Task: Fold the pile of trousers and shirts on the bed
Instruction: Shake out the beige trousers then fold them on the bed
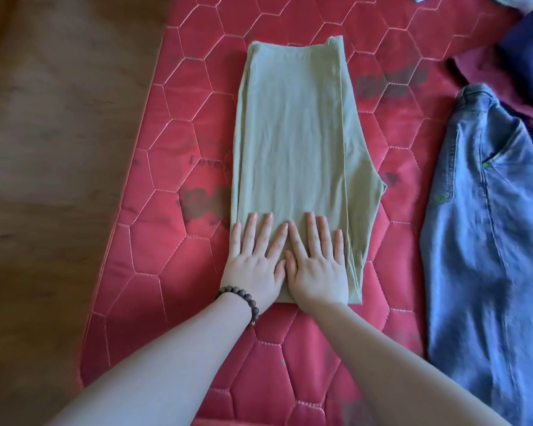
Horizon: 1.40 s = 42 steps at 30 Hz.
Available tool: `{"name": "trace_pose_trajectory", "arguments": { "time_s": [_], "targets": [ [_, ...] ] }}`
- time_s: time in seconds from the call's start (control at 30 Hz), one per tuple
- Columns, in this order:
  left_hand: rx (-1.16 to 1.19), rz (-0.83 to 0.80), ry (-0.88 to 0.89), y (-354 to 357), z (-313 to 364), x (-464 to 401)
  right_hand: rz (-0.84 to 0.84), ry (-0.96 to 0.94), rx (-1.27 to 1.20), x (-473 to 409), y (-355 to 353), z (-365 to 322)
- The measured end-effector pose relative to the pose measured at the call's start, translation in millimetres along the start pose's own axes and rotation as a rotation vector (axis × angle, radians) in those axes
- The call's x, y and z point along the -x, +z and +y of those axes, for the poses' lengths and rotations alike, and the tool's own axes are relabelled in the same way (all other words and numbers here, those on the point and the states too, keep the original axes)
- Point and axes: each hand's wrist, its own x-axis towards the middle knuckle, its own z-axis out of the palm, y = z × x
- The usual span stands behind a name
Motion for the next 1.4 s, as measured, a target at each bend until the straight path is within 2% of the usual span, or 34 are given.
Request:
{"name": "trace_pose_trajectory", "arguments": {
  "time_s": [0.13, 0.3, 0.47, 0.6, 0.7, 0.8, 0.87, 1.0, 1.13, 1.27, 1.33, 1.4],
  "targets": [
    [0.010, 0.014, -0.001, 6.4, 3.6, 20.2, 0.044, -0.036, 0.002, 17.3, 6.4, -0.7],
    [0.003, 0.061, 0.160, 10.2, -22.0, 27.9, 0.046, -0.276, 0.093, 28.5, 9.0, 43.6],
    [0.034, 0.039, 0.126, 7.5, -23.2, 30.7, 0.010, -0.054, 0.037, 41.5, 1.4, 84.6],
    [0.042, 0.000, -0.008, 3.6, -18.0, 44.1, -0.048, -0.002, 0.056, 46.8, -2.5, 83.5],
    [-0.007, -0.003, -0.060, 0.5, -9.9, 57.4, 0.028, 0.037, 0.058, 47.3, -9.4, 68.5],
    [0.009, 0.035, 0.077, -2.3, 1.6, 55.6, 0.121, -0.201, 0.054, 44.7, -9.3, 45.7],
    [0.046, 0.050, 0.138, -5.3, 6.1, 40.4, 0.077, -0.327, 0.008, 33.6, -7.2, 34.0],
    [0.038, 0.059, 0.062, -8.1, -2.8, -18.0, -0.004, -0.242, -0.026, -10.5, -8.0, 28.7],
    [0.027, 0.117, -0.011, -16.1, -26.1, -73.6, 0.021, -0.217, 0.061, -62.1, -15.6, 40.9],
    [0.089, 0.174, -0.030, -13.4, -30.9, -84.4, 0.064, -0.233, 0.084, -106.6, -29.8, 68.1],
    [0.087, 0.173, -0.031, -11.4, -30.9, -83.0, 0.060, -0.130, 0.106, -119.8, -37.7, 85.2],
    [0.083, 0.164, -0.038, -11.2, -32.6, -83.1, 0.028, 0.050, 0.120, -131.3, -47.8, 106.1]
  ]
}}
